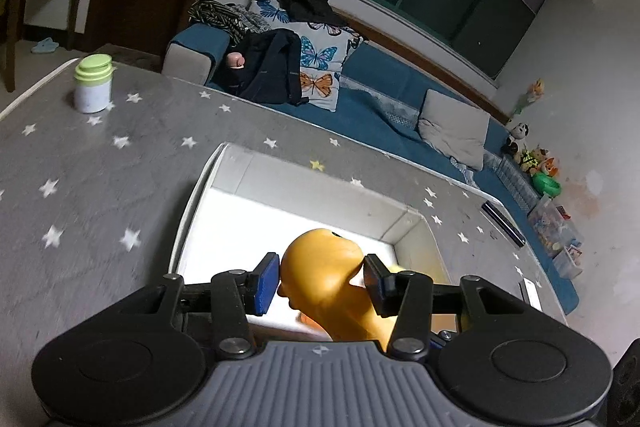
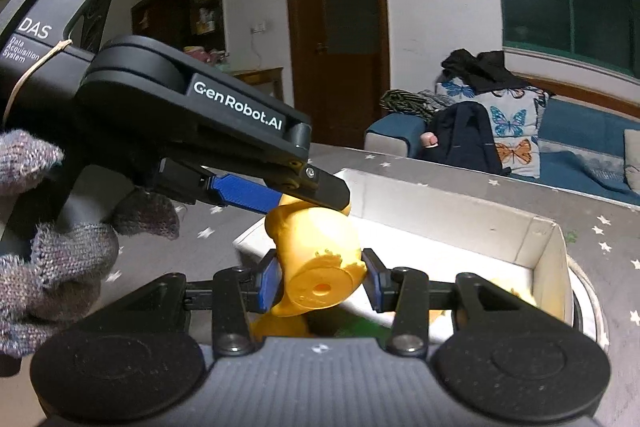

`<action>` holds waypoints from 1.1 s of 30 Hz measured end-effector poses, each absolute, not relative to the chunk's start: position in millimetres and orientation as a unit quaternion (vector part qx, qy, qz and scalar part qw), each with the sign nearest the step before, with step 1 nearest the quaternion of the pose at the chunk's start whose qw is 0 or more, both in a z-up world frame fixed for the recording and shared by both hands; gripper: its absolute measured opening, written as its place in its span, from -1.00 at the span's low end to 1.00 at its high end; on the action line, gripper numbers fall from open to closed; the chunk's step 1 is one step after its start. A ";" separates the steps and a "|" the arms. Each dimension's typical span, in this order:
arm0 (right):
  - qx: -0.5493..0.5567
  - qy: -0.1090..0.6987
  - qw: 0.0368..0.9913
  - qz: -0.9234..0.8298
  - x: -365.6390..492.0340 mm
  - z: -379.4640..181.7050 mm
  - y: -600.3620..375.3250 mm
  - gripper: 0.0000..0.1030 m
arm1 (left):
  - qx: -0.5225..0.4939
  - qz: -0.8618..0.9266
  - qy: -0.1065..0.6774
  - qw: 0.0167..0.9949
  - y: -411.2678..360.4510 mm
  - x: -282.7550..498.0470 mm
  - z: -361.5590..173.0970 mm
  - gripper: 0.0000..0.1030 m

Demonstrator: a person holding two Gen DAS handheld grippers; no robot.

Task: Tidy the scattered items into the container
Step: 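Lift the yellow duck toy with the left tool over the box, then lower the large yellow duck into the box and open the left tool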

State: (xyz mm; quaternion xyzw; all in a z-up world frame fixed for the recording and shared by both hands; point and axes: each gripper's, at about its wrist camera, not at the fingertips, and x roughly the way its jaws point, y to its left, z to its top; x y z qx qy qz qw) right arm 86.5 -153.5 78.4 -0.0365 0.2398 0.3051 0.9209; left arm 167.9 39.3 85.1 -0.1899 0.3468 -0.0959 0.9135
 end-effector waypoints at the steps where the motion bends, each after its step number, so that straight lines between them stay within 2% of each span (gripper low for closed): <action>1: -0.032 0.243 0.921 0.303 93.4 77.8 -154.2 -0.17 | -0.188 -0.096 0.350 0.913 38.3 175.8 83.8 -0.05; 13: 0.002 0.297 0.912 0.281 151.3 48.2 -150.2 -0.17 | -0.186 -0.094 0.400 0.893 39.0 241.3 44.6 -0.05; 23: -0.010 0.330 0.901 0.280 165.9 24.8 -138.8 -0.17 | -0.199 -0.091 0.423 0.880 47.3 254.9 18.0 -0.04; 33: -0.007 0.340 0.900 0.272 167.6 19.0 -139.2 -0.12 | -0.190 -0.087 0.409 0.888 44.5 251.6 23.0 -0.04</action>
